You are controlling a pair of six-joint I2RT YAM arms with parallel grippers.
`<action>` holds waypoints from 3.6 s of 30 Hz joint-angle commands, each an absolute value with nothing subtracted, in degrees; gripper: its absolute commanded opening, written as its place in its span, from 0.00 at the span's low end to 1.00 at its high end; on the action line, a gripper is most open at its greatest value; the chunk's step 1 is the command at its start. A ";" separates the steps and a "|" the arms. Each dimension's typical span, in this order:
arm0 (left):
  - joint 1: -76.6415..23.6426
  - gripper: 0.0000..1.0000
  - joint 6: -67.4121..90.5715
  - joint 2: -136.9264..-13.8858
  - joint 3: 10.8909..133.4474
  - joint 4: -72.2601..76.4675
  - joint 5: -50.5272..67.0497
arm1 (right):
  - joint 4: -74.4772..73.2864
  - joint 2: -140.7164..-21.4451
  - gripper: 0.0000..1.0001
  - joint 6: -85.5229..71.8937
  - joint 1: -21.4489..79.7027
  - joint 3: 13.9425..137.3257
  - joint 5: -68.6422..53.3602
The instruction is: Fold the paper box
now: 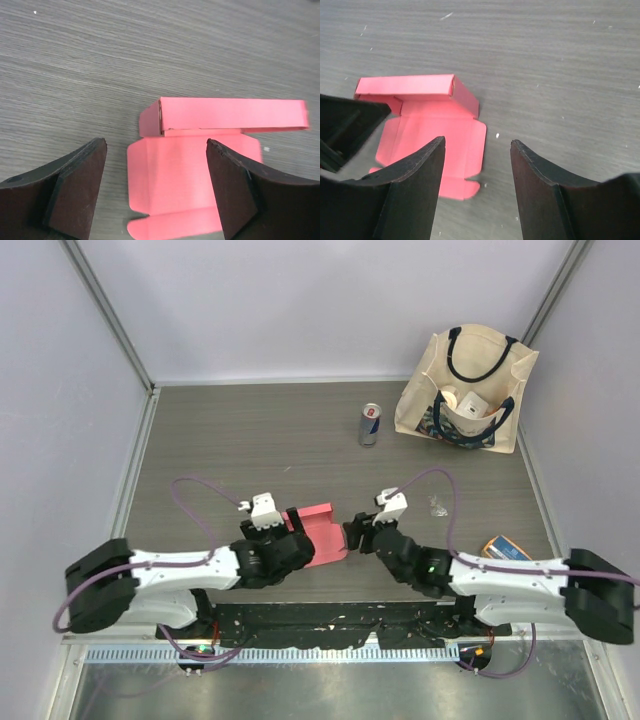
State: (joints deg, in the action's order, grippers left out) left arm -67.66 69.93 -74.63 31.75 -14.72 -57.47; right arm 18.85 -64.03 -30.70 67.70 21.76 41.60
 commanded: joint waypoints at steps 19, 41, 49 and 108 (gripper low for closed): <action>-36.57 0.65 57.66 -48.68 28.39 -10.64 -2.73 | 14.85 -75.32 0.60 -34.46 36.21 38.41 -23.21; -33.93 0.34 55.55 -57.65 25.49 -3.26 -3.69 | 22.14 -85.43 0.29 -34.80 35.95 38.41 -21.71; -34.01 0.24 56.34 -58.18 23.12 -1.93 -3.60 | 25.75 -87.63 0.17 -36.21 35.95 34.72 -20.48; -63.02 0.82 28.56 -58.96 33.57 -7.91 -8.79 | 33.57 -71.36 0.35 -67.24 43.77 9.23 -9.76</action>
State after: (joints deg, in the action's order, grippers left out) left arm -62.78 33.12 -56.29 31.20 -12.29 -5.54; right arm 25.89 -69.76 -63.16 43.77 9.04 -12.43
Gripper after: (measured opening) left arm 0.835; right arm 0.355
